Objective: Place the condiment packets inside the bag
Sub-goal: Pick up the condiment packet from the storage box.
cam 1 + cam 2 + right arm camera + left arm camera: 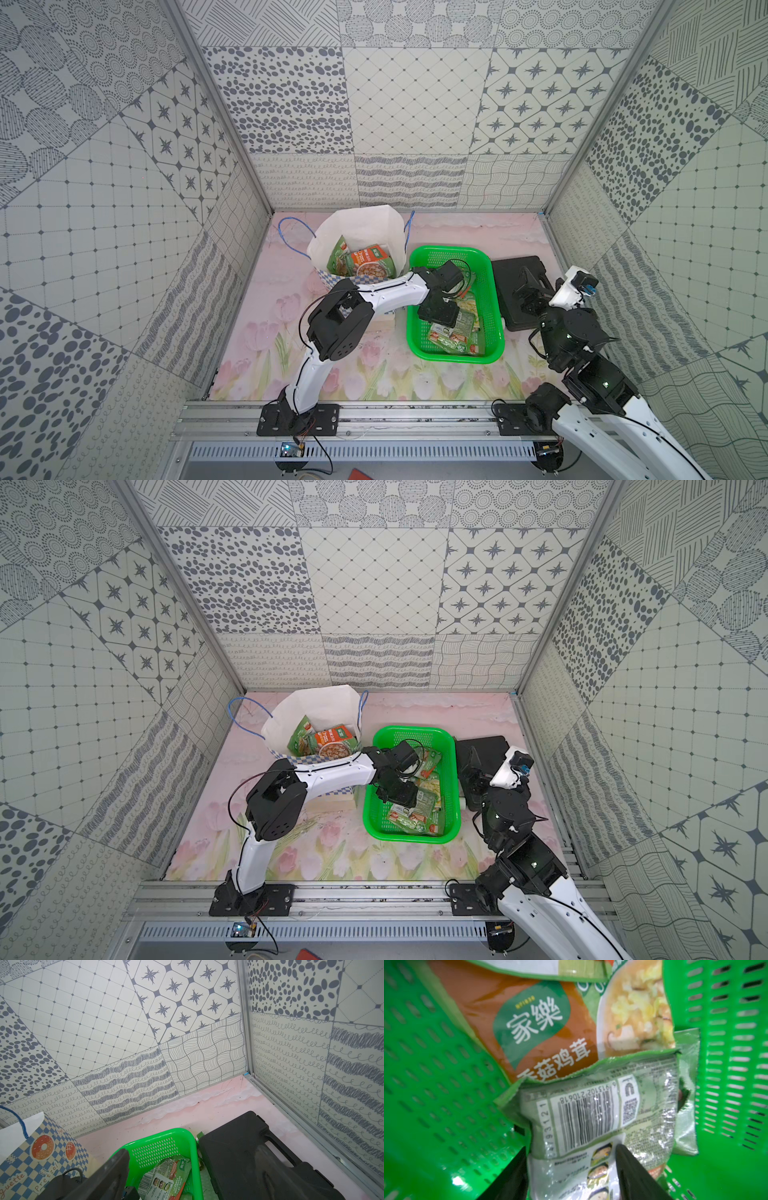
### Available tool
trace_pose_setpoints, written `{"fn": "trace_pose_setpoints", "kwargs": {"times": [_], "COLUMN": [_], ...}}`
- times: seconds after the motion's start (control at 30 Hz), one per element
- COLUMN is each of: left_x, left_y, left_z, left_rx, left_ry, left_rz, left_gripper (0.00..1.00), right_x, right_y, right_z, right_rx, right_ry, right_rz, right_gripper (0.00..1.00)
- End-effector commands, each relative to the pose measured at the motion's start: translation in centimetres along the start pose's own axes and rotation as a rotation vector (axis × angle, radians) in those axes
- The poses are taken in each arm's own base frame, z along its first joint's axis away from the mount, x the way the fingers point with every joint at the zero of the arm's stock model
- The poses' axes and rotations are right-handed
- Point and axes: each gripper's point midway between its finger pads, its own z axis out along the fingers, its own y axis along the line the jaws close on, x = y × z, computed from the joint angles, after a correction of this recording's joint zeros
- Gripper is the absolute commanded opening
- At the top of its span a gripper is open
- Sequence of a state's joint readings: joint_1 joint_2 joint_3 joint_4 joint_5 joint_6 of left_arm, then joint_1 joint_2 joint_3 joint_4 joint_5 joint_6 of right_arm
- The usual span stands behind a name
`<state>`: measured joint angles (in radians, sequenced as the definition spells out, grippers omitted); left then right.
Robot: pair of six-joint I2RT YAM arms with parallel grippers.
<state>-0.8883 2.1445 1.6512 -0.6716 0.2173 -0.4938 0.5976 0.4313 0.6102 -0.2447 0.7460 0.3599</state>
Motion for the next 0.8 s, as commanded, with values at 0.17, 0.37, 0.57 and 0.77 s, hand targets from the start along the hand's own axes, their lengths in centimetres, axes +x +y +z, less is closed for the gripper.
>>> {"fn": "trace_pose_setpoints", "kwargs": {"times": [0.17, 0.37, 0.57, 0.77], "left_x": [-0.9, -1.0, -1.1, -0.9], "left_y": [-5.1, -6.8, -8.3, -9.2], "left_z": [-3.3, -5.3, -5.7, -6.2], "left_rx": [0.266, 0.355, 0.449, 0.470], "left_ry": [-0.037, -0.070, -0.063, -0.068], "left_rz": [0.027, 0.034, 0.028, 0.036], "left_gripper": [0.51, 0.45, 0.43, 0.38], "right_x": [-0.2, -0.2, -0.3, -0.2], "right_y": [0.0, 0.0, 0.0, 0.0], "right_z": [0.1, 0.2, 0.1, 0.2], "right_rx": [-0.001, 0.000, 0.000, 0.002], "right_ry": [-0.023, -0.023, -0.025, -0.025], "right_rz": [0.029, 0.029, 0.030, 0.030], "right_gripper": [0.97, 0.97, 0.97, 0.97]}}
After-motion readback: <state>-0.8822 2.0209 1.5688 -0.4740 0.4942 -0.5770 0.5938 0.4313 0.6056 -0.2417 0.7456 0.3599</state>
